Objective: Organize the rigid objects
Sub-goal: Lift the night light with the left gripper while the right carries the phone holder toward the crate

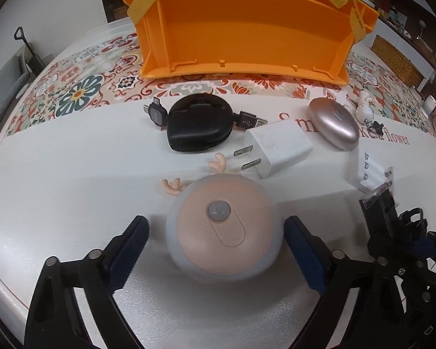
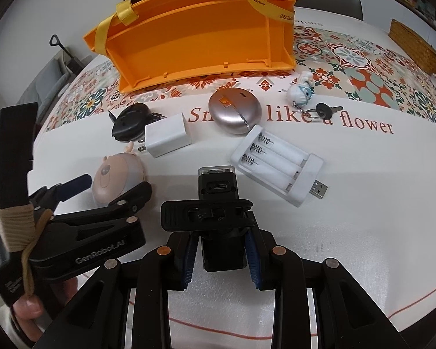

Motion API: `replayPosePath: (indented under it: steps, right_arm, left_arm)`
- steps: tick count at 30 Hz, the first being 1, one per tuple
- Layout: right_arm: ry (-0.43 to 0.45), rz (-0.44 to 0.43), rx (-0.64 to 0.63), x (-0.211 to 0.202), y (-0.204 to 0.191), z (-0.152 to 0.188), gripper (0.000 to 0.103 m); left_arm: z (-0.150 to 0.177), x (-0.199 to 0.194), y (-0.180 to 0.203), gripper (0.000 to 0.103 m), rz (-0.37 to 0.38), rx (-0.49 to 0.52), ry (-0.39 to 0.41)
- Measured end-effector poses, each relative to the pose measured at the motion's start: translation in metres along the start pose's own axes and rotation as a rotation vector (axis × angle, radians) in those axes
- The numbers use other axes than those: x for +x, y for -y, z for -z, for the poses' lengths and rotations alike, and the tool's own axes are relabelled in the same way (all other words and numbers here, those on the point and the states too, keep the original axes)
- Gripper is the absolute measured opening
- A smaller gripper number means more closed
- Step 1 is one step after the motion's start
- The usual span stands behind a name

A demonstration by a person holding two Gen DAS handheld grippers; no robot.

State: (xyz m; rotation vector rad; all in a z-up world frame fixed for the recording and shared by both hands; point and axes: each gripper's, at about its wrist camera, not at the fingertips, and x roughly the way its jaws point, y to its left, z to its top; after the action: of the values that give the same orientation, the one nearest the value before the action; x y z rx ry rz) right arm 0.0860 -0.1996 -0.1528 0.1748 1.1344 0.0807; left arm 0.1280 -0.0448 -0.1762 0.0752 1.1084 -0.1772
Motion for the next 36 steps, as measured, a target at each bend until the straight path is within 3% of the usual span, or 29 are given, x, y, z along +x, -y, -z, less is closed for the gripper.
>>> replayPosePath:
  steps: [3,7,21,36]
  right_arm:
    - [0.004,0.005,0.002,0.001,0.000,-0.001,0.031]
    - [0.007,0.004,0.002,0.001,-0.001,-0.002,0.031]
    - [0.024,0.000,-0.009,-0.006,-0.011,-0.011,0.031]
    - [0.112,-0.018,-0.015,-0.053,-0.039,-0.047,0.031]
  left_arm:
    - [0.001,0.001,0.001,0.088,-0.009,0.007,0.012]
    - [0.000,-0.001,0.001,0.075,-0.008,0.015,0.031]
    - [-0.001,-0.022,-0.008,0.075,0.015,0.020,0.034]
    - [-0.039,-0.088,-0.034,0.074,0.038,0.014,0.147]
